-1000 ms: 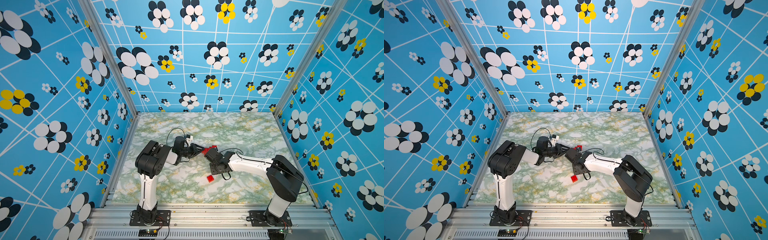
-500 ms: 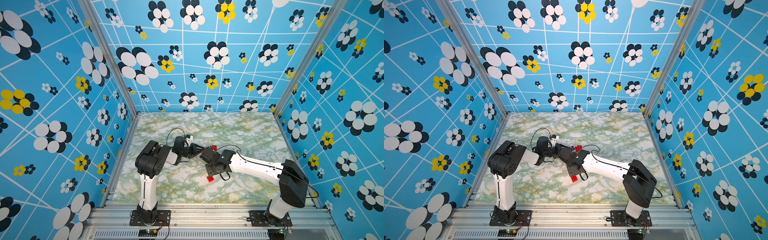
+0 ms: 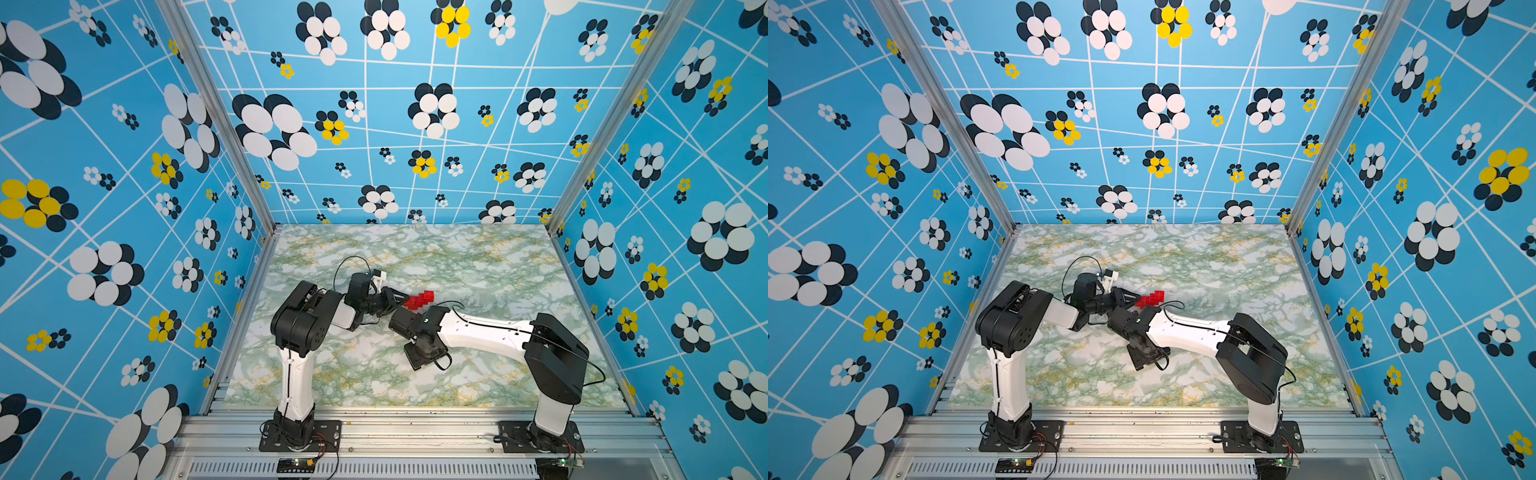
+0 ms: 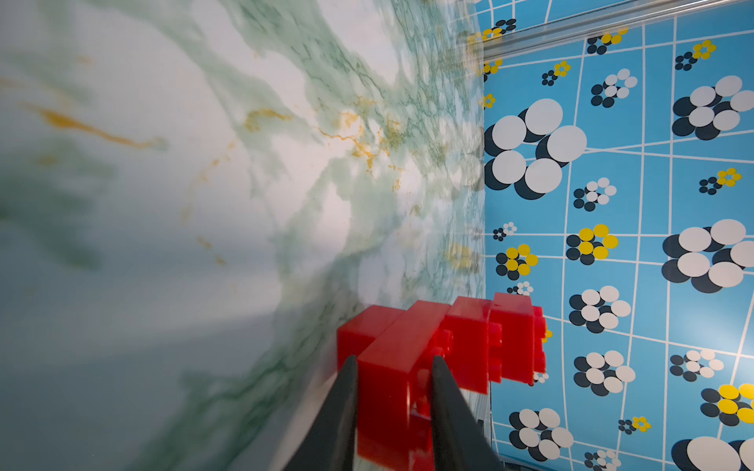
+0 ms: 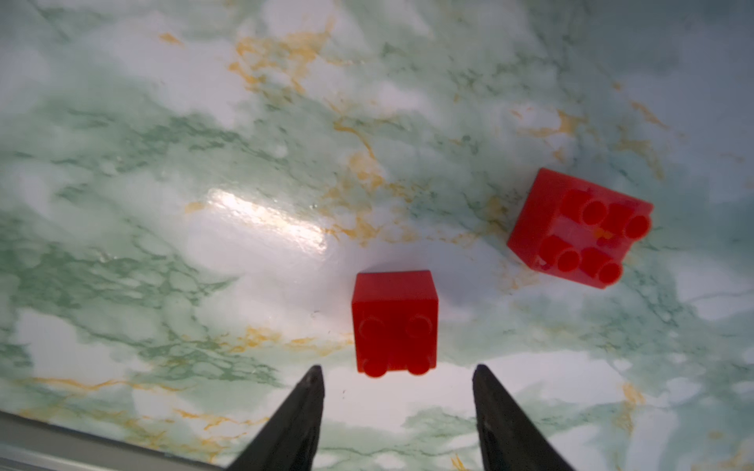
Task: Assemble the letter v with lego
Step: Pick up the lego brick from the center of the board.
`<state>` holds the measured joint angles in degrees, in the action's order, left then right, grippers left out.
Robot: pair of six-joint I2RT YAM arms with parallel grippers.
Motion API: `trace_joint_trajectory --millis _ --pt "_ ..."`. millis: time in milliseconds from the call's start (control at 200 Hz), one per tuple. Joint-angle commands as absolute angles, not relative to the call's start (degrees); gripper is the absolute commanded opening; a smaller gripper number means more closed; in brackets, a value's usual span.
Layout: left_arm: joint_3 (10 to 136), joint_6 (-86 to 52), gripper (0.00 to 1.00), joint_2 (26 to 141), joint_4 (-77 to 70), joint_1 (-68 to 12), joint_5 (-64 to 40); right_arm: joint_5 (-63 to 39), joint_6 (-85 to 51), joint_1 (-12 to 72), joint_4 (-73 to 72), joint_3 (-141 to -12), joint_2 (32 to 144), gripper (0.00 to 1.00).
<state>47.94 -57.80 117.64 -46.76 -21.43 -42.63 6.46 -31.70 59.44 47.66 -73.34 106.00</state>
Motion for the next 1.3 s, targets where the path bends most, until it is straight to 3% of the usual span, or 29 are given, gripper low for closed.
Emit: trace_joint_trajectory --millis 0,160,440,535,944,1294 --pt "46.8 -56.4 0.0 116.8 -45.3 -21.8 -41.1 6.4 -31.1 59.5 47.8 -75.0 107.8 0.56" --pt "46.9 -56.5 0.0 116.9 -45.4 -21.8 -41.1 6.6 -31.5 59.5 47.1 -75.1 109.0 0.49" --pt "47.0 -56.8 0.0 117.1 -45.7 -21.8 -41.0 6.8 -31.7 59.6 46.5 -75.0 109.5 0.46" --pt "47.0 -57.0 0.0 117.2 -46.1 -21.9 -41.0 7.1 -31.8 59.5 46.7 -75.0 109.4 0.37" --pt "46.8 -57.3 0.0 116.9 -46.4 -21.9 -41.2 10.6 -36.1 55.0 50.7 -75.7 102.6 0.35" --pt "46.8 -57.8 0.0 117.0 -47.3 -22.0 -41.1 11.5 -38.9 51.6 51.8 -79.1 106.2 0.31"
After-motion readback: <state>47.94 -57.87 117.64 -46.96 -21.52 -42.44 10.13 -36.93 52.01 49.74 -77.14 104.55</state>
